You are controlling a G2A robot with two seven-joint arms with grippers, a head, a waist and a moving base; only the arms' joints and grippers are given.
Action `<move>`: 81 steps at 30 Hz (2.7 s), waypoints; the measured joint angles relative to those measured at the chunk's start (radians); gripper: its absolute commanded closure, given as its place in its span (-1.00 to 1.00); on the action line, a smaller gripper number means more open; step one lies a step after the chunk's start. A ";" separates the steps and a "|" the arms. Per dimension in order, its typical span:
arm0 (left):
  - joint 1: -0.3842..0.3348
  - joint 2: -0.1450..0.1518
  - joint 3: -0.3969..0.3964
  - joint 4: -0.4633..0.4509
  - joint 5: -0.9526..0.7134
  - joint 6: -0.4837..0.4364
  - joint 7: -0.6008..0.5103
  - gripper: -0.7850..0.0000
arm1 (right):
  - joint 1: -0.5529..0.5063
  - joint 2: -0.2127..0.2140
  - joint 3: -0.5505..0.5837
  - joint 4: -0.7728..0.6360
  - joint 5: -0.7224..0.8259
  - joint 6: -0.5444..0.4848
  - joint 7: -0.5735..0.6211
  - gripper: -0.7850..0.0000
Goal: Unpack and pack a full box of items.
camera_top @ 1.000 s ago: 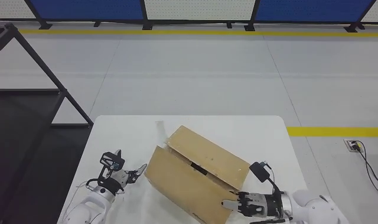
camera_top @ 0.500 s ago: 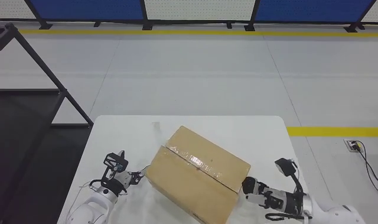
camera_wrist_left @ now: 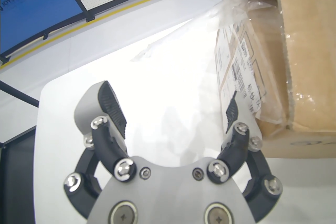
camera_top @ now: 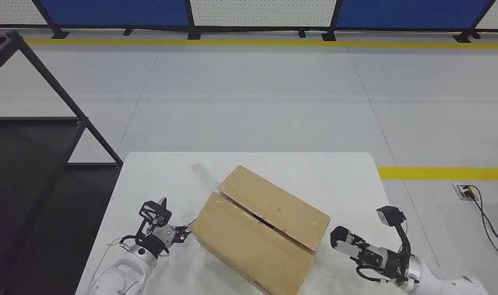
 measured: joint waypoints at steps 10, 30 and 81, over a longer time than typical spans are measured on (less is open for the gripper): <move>-0.014 -0.002 0.018 0.005 0.004 0.002 -0.007 -1.00 | 0.076 0.003 -0.087 0.046 -0.031 0.147 0.098 -1.00; 0.016 0.000 0.011 -0.011 -0.003 0.012 -0.003 -1.00 | 0.297 -0.028 -0.275 0.150 0.038 0.199 0.070 -1.00; 0.204 0.006 -0.235 -0.135 -0.500 -0.090 0.255 -1.00 | -0.024 0.156 -0.243 -0.086 0.024 -0.127 0.242 -1.00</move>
